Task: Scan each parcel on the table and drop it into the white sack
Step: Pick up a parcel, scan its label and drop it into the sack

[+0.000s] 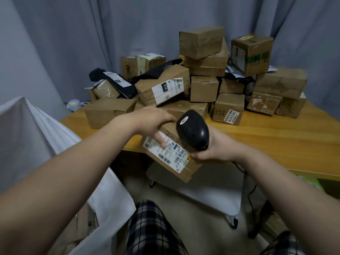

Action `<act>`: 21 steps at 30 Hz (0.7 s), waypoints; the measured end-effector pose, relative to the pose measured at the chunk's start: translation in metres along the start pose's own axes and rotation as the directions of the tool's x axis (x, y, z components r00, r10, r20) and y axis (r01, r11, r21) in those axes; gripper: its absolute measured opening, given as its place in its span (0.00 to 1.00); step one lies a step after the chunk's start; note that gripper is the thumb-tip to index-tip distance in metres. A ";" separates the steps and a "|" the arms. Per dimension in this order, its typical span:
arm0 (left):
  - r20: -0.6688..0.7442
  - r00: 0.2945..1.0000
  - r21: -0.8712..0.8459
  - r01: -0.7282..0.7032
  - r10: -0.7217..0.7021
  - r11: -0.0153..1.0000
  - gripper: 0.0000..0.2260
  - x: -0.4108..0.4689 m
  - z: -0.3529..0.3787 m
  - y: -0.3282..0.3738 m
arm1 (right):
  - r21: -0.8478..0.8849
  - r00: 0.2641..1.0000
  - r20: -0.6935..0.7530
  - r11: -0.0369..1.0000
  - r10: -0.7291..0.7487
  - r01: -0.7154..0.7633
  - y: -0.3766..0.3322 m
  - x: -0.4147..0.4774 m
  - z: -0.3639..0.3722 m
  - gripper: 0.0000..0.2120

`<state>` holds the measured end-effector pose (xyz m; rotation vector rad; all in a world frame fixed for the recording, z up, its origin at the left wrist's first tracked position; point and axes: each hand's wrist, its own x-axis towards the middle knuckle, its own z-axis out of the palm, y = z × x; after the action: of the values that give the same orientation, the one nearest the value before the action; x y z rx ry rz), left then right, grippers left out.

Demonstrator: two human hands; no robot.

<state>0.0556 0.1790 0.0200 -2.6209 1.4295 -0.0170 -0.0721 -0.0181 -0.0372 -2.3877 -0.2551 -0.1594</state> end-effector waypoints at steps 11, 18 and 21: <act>-0.117 0.863 -0.963 0.023 -0.491 0.268 0.25 -0.023 0.046 0.012 | 0.802 0.714 -0.495 0.577 0.495 0.156 0.008 -0.010 -0.002 0.10; 0.043 0.841 -0.997 0.072 -0.540 0.033 0.21 0.001 0.063 0.052 | 0.795 0.810 -0.430 0.592 0.397 0.132 -0.007 -0.001 0.021 0.14; 0.015 0.791 -0.998 0.045 -0.611 0.035 0.24 0.004 0.066 0.045 | 0.600 0.771 -0.543 0.796 0.333 0.079 0.000 -0.005 0.021 0.17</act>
<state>0.0261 0.1606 -0.0517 -4.3779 0.7932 0.5663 -0.0758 -0.0048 -0.0539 -1.5876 0.1774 -0.6940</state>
